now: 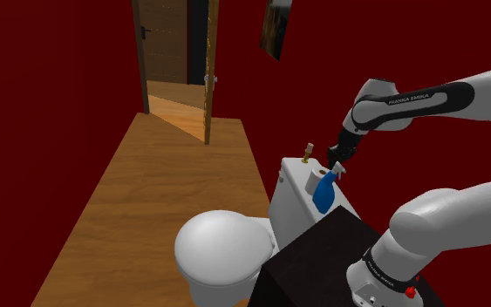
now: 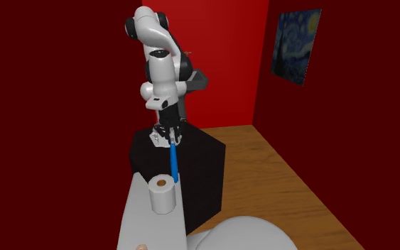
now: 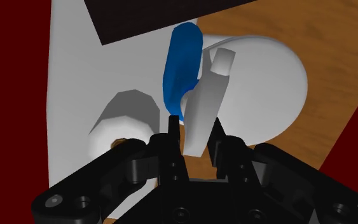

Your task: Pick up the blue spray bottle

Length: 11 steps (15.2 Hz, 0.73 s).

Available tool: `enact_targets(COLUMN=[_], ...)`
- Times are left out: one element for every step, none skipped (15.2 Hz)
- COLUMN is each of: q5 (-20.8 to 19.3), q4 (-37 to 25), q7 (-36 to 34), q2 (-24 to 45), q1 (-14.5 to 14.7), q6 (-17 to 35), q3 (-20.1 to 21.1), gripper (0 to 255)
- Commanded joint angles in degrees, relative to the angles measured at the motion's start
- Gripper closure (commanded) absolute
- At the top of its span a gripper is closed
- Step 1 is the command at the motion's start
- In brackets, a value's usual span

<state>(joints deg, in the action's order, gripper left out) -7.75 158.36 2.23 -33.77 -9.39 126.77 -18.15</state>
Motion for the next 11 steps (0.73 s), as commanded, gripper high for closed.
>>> enact_targets(q5=[0.07,0.11,0.17,0.22,0.29,0.35,0.41,0.48,0.55,0.56,0.56], q4=[-0.86,-1.36,-1.88,-2.41,-2.96,-3.51,-4.08,-4.65,-5.24,-5.32,-5.33], q7=[-0.14,-0.21,-0.27,-0.33,-0.39,-0.44,-0.49,-0.54,-0.59,-0.6,-0.6], q2=[-0.96,-1.42,-1.86,-2.27,-2.66,-3.03,-3.38,-3.7,-4.01,-4.07,-4.06], q1=[-0.05,-0.06,-0.06,-0.06,-0.06,-0.06,-0.05,-0.03,-0.02,-0.02,-0.02], q6=[-1.85,-2.81,-3.76,-4.69,-5.62,-6.54,-7.45,-8.35,-9.24,-9.39,-9.38], q3=[0.31,0.47,0.62,0.78,0.93,1.08,1.22,1.36,1.51,1.53,1.53], gripper=[255,255,255,255,255,255,255,255,255,255,255])
